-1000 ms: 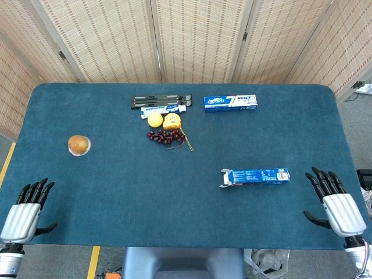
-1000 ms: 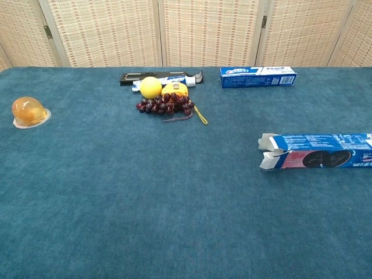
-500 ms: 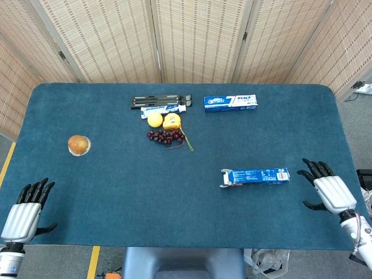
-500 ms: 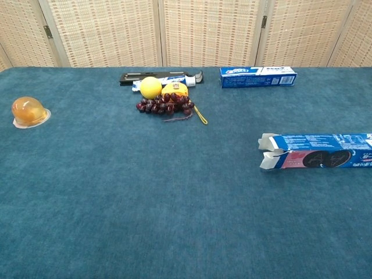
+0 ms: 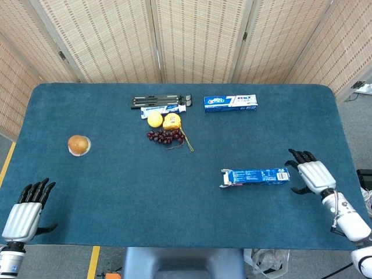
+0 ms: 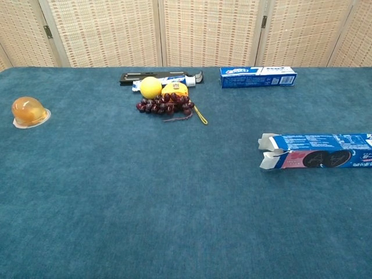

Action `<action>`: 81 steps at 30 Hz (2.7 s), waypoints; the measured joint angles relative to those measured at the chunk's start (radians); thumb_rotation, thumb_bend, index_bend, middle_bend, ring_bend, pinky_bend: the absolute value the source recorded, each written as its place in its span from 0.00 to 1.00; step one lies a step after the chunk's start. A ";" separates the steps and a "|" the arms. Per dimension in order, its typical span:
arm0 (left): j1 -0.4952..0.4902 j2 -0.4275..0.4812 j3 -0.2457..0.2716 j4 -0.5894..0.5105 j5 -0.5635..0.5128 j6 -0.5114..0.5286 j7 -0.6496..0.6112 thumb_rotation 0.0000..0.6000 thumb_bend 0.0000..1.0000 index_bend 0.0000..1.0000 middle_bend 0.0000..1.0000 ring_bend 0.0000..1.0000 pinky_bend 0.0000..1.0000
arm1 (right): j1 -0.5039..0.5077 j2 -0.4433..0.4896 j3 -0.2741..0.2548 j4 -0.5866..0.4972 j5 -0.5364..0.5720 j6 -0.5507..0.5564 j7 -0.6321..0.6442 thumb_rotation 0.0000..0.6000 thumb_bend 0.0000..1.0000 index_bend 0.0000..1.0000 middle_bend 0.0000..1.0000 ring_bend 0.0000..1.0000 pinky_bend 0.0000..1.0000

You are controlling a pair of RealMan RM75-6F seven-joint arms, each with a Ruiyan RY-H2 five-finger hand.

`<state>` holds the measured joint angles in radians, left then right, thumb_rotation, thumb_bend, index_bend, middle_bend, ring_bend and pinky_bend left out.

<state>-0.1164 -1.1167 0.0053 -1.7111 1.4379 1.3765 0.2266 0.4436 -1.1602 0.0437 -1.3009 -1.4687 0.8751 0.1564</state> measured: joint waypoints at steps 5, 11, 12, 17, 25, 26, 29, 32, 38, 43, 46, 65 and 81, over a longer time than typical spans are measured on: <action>0.004 0.005 0.002 0.001 0.006 0.008 -0.011 1.00 0.13 0.00 0.00 0.01 0.00 | 0.019 -0.034 -0.001 0.041 0.012 -0.026 0.003 1.00 0.25 0.25 0.00 0.00 0.00; 0.000 0.007 -0.001 0.003 0.001 0.000 -0.018 1.00 0.13 0.00 0.00 0.01 0.00 | 0.047 -0.076 -0.002 0.103 0.016 -0.051 0.022 1.00 0.25 0.29 0.00 0.00 0.00; 0.000 0.007 -0.001 0.004 0.000 -0.002 -0.019 1.00 0.13 0.00 0.00 0.01 0.00 | 0.051 -0.084 -0.003 0.114 0.017 -0.055 0.023 1.00 0.25 0.30 0.00 0.00 0.00; -0.003 0.008 -0.001 0.006 -0.001 -0.006 -0.023 1.00 0.13 0.00 0.00 0.01 0.00 | 0.063 -0.122 -0.004 0.154 0.029 -0.067 0.024 1.00 0.25 0.34 0.00 0.00 0.00; -0.001 0.013 -0.003 0.009 0.000 -0.001 -0.037 1.00 0.12 0.00 0.00 0.01 0.00 | 0.071 -0.180 0.002 0.211 0.043 -0.050 0.030 1.00 0.25 0.45 0.00 0.01 0.00; -0.001 0.013 -0.003 0.010 0.000 -0.002 -0.038 1.00 0.13 0.00 0.00 0.01 0.00 | 0.070 -0.184 0.004 0.213 0.045 -0.045 0.029 1.00 0.25 0.46 0.00 0.01 0.00; -0.003 0.013 -0.003 0.010 -0.003 -0.007 -0.038 1.00 0.13 0.00 0.00 0.01 0.00 | 0.069 -0.191 0.009 0.217 0.050 -0.027 0.026 1.00 0.25 0.50 0.00 0.02 0.00; -0.004 0.013 -0.003 0.009 -0.003 -0.009 -0.037 1.00 0.12 0.00 0.00 0.01 0.00 | 0.067 -0.189 0.014 0.212 0.051 -0.011 0.026 1.00 0.25 0.52 0.00 0.03 0.00; -0.008 0.012 -0.003 0.012 -0.011 -0.018 -0.032 1.00 0.13 0.00 0.00 0.01 0.00 | 0.074 -0.134 0.020 0.152 0.038 0.010 0.022 1.00 0.25 0.53 0.00 0.03 0.00; -0.017 0.005 -0.005 0.015 -0.028 -0.041 -0.013 1.00 0.13 0.00 0.00 0.01 0.00 | 0.098 -0.024 0.031 0.033 0.018 0.014 -0.006 1.00 0.25 0.54 0.00 0.03 0.00; -0.020 -0.001 -0.007 0.015 -0.036 -0.044 0.002 1.00 0.13 0.00 0.00 0.01 0.00 | 0.112 0.056 0.046 -0.061 0.025 0.013 -0.066 1.00 0.25 0.54 0.00 0.03 0.00; -0.037 -0.031 -0.018 0.018 -0.098 -0.073 0.072 1.00 0.12 0.00 0.00 0.01 0.00 | 0.139 0.454 0.112 -0.444 0.166 0.032 -0.479 1.00 0.25 0.55 0.00 0.00 0.00; -0.043 -0.042 -0.014 0.016 -0.103 -0.070 0.095 1.00 0.12 0.00 0.00 0.01 0.00 | 0.117 0.602 0.118 -0.632 0.197 0.066 -0.617 1.00 0.25 0.54 0.00 0.00 0.00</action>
<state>-0.1592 -1.1588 -0.0091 -1.6948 1.3346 1.3063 0.3220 0.5606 -0.5577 0.1620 -1.9327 -1.2719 0.9416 -0.4604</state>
